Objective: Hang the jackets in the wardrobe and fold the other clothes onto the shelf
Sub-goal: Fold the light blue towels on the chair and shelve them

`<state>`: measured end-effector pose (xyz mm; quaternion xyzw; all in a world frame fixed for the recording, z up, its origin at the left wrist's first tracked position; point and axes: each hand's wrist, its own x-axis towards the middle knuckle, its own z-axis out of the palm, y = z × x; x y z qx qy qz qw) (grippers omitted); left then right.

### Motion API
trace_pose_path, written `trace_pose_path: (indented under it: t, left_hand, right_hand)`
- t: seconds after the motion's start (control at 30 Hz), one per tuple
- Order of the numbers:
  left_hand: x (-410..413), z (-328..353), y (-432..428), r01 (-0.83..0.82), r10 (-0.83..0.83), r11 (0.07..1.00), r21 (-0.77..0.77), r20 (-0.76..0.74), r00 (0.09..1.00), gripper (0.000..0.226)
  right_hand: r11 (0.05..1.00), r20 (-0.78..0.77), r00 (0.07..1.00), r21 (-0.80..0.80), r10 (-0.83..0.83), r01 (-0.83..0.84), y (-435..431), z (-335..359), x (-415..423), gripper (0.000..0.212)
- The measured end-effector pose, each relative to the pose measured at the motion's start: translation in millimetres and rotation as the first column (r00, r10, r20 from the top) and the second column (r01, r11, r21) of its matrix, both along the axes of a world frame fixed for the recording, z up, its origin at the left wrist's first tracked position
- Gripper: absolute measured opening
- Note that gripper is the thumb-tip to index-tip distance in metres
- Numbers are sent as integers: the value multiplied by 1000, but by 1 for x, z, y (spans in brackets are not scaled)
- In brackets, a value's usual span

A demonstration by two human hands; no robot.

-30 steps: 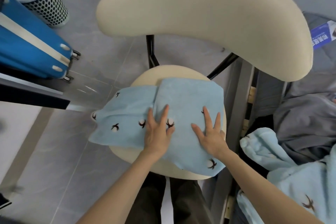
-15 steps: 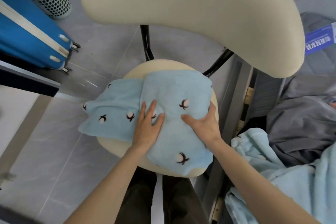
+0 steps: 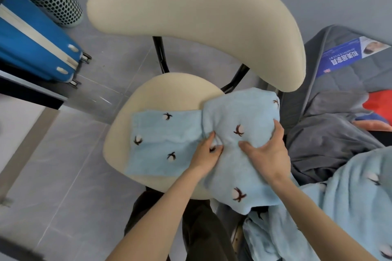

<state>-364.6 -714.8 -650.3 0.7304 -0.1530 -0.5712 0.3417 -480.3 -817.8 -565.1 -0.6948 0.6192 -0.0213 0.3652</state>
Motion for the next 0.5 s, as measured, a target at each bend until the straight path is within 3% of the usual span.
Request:
trace_pose_path:
  t: [0.07, 0.17, 0.23, 0.3, 0.33, 0.4, 0.47, 0.5]
  left_hand:
    - [11, 3, 11, -123, 123, 992, 23, 4, 992, 55]
    - [40, 13, 39, -260, 259, 964, 51, 19, 966, 34]
    - [64, 18, 61, -360, 364, 929, 90, -27, 931, 19]
    - [91, 26, 86, -512, 530, 839, 183, -66, 845, 20]
    - [104, 30, 98, -564, 589, 793, 229, -55, 806, 20]
    - [124, 36, 118, -608, 625, 754, 248, 13, 780, 19]
    - [136, 42, 129, -567, 561, 806, 166, 90, 823, 18]
    - [138, 44, 129, -514, 500, 849, 122, 127, 857, 22]
  right_hand:
    - [998, 37, 997, -9, 65, -65, 9, 2, 13, 94]
    - [975, 138, 969, 61, 204, -214, 30, 7, 45, 71]
    - [923, 259, 930, 216, 260, -318, 46, 9, 72, 47]
    - [857, 446, 879, 374, 168, -354, 67, 9, 100, 28]
    - [868, 497, 858, 360, 132, -342, 77, 7, 109, 24]
    - [956, 450, 870, 100, 203, -275, 89, -2, 117, 25]
    - [950, 225, 931, -193, 287, -246, 90, -17, 113, 35]
    - [946, 135, 949, -202, 285, -255, 86, -25, 108, 41]
